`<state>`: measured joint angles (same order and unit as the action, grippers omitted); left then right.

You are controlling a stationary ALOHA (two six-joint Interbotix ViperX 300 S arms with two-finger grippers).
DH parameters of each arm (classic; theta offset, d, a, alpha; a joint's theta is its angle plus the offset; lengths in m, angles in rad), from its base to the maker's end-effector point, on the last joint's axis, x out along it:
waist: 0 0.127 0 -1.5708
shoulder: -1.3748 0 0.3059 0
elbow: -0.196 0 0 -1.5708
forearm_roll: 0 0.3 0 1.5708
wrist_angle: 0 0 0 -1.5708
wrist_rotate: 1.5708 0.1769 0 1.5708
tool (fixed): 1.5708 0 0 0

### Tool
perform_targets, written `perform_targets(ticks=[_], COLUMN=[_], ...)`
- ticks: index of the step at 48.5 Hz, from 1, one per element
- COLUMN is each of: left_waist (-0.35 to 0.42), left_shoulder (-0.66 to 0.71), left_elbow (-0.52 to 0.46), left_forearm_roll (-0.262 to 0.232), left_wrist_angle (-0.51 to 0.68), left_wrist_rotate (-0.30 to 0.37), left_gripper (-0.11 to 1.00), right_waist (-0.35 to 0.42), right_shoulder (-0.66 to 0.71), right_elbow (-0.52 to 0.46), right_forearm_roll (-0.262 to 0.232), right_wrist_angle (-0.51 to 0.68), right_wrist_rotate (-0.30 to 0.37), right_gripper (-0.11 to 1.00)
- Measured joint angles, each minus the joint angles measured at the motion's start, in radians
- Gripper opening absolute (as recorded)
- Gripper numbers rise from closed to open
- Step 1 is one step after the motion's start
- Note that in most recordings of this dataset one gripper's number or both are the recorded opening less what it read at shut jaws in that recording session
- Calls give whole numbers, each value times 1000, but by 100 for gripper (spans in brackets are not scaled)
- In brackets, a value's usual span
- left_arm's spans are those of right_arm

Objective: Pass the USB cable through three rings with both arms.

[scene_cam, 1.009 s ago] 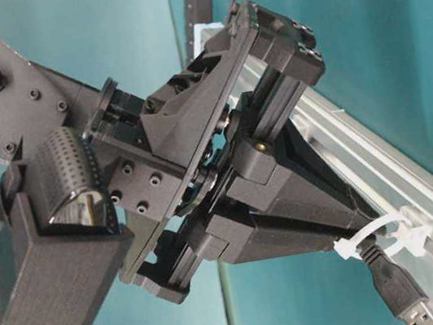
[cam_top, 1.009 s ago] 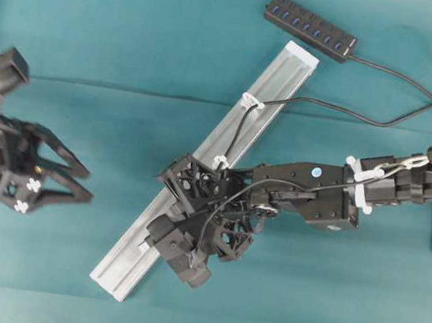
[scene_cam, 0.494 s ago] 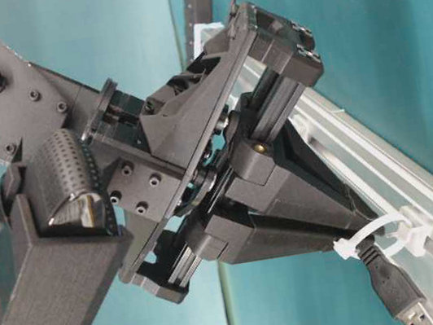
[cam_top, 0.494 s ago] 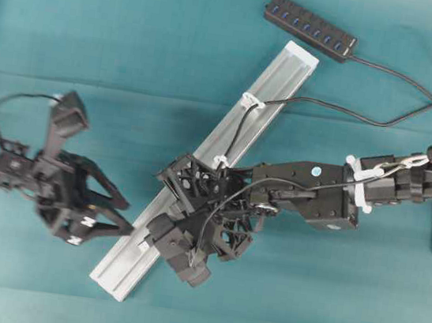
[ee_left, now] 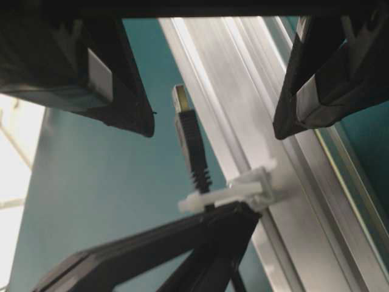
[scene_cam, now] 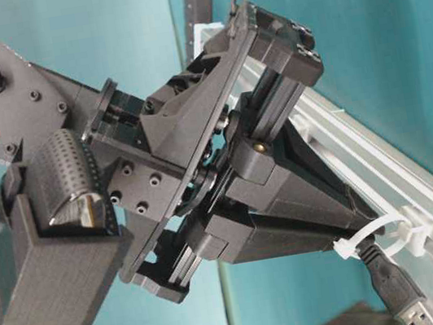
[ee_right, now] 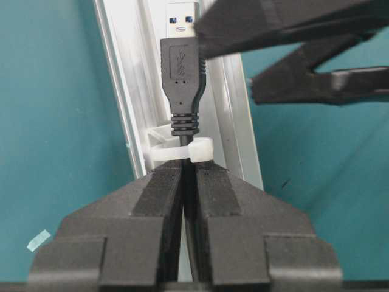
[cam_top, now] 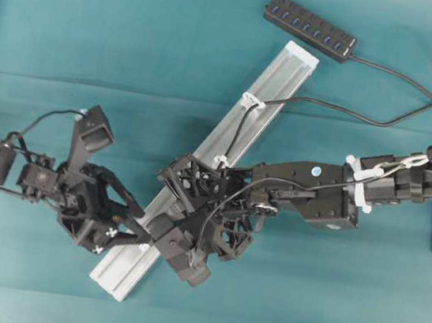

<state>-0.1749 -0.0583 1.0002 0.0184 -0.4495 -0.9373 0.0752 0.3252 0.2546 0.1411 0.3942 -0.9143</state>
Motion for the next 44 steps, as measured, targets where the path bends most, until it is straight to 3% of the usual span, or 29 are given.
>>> perform_targets(ticks=[31,44], left_waist=[-26,-26], left_shoulder=[94,92], left_elbow=[-77,-77], left_forearm_roll=[-2,-2], left_wrist_angle=[-15,-15], left_wrist_rotate=[3,9], left_gripper=[88,75], right_waist=[-12,-12], right_shoulder=[3,3], right_elbow=[-8,-8], right_forearm_roll=[-2,0], right_wrist_angle=[5,20], right_wrist_rotate=[0,0], right_gripper=[7,7])
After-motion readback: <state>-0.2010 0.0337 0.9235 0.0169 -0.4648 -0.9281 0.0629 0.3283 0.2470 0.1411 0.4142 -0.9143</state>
